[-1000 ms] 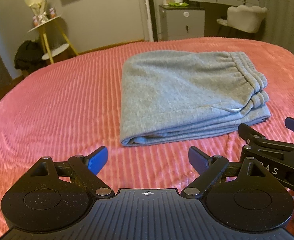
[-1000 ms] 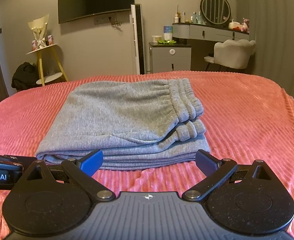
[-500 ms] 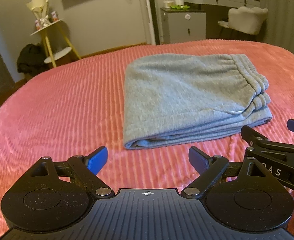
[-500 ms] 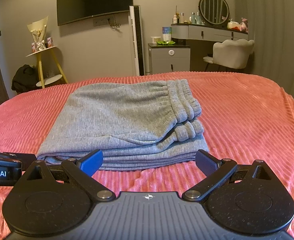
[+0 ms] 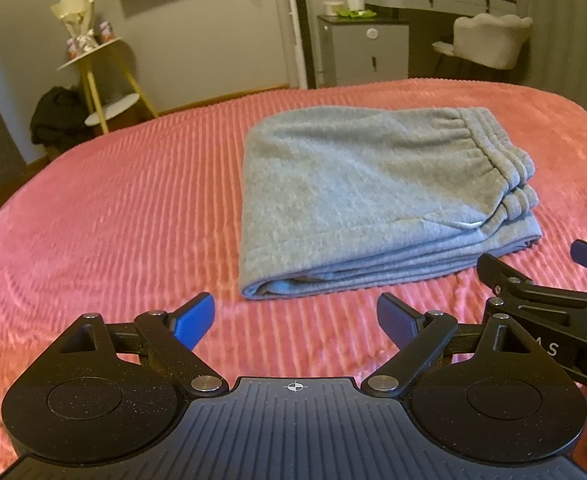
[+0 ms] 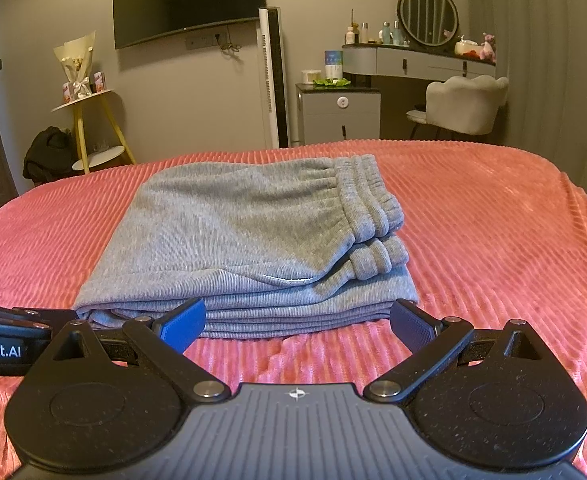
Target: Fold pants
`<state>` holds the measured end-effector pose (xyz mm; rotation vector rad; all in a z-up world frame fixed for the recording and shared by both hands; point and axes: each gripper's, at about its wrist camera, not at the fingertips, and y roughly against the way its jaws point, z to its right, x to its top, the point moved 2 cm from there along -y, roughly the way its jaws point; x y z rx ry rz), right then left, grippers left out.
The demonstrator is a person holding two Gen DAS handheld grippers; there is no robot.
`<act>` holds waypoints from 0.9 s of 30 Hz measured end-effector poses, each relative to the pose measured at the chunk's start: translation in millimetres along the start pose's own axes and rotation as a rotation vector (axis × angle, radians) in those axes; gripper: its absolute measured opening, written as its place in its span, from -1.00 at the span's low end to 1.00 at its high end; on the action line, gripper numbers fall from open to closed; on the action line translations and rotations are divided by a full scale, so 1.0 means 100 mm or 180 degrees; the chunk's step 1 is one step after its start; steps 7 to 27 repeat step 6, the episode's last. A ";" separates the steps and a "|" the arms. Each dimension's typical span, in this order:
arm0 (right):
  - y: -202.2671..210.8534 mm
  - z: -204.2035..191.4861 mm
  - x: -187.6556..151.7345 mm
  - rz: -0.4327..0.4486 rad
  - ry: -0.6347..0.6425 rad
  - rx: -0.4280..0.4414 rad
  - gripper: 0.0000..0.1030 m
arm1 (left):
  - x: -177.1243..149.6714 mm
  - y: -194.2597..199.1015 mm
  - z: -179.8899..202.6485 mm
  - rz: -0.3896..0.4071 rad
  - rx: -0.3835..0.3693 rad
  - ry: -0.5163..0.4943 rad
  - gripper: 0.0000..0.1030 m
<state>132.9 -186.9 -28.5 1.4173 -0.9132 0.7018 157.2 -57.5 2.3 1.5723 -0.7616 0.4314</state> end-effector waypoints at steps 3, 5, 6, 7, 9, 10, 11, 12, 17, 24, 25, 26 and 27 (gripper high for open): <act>-0.01 0.00 0.00 -0.0009 0.0000 -0.0003 0.92 | 0.00 0.00 0.01 0.0022 -0.0003 -0.0002 0.82; -0.01 0.00 0.00 -0.0011 -0.0003 0.0000 0.92 | -0.01 -0.02 0.01 0.0017 0.0007 -0.0017 0.83; -0.01 0.00 0.00 -0.0012 -0.0003 0.0000 0.92 | -0.01 -0.03 0.01 0.0002 0.0006 -0.0016 0.83; -0.01 0.00 0.00 -0.0012 -0.0003 0.0000 0.92 | -0.01 -0.03 0.01 0.0002 0.0006 -0.0016 0.83; -0.01 0.00 0.00 -0.0012 -0.0003 0.0000 0.92 | -0.01 -0.03 0.01 0.0002 0.0006 -0.0016 0.83; -0.01 0.00 0.00 -0.0012 -0.0003 0.0000 0.92 | -0.01 -0.03 0.01 0.0002 0.0006 -0.0016 0.83; -0.01 0.00 0.00 -0.0012 -0.0003 0.0000 0.92 | -0.01 -0.03 0.01 0.0002 0.0006 -0.0016 0.83; -0.01 0.00 0.00 -0.0012 -0.0003 0.0000 0.92 | -0.01 -0.03 0.01 0.0002 0.0006 -0.0016 0.83; -0.01 0.00 0.00 -0.0012 -0.0003 0.0000 0.92 | -0.01 -0.03 0.01 0.0002 0.0006 -0.0016 0.83; -0.01 0.00 0.00 -0.0012 -0.0003 0.0000 0.92 | -0.01 -0.03 0.01 0.0002 0.0006 -0.0016 0.83; -0.01 0.00 0.00 -0.0012 -0.0003 0.0000 0.92 | -0.01 -0.03 0.01 0.0002 0.0006 -0.0016 0.83; -0.01 0.00 0.00 -0.0012 -0.0003 0.0000 0.92 | -0.01 -0.03 0.01 0.0002 0.0006 -0.0016 0.83; -0.01 0.00 0.00 -0.0012 -0.0003 0.0000 0.92 | -0.01 -0.03 0.01 0.0002 0.0006 -0.0016 0.83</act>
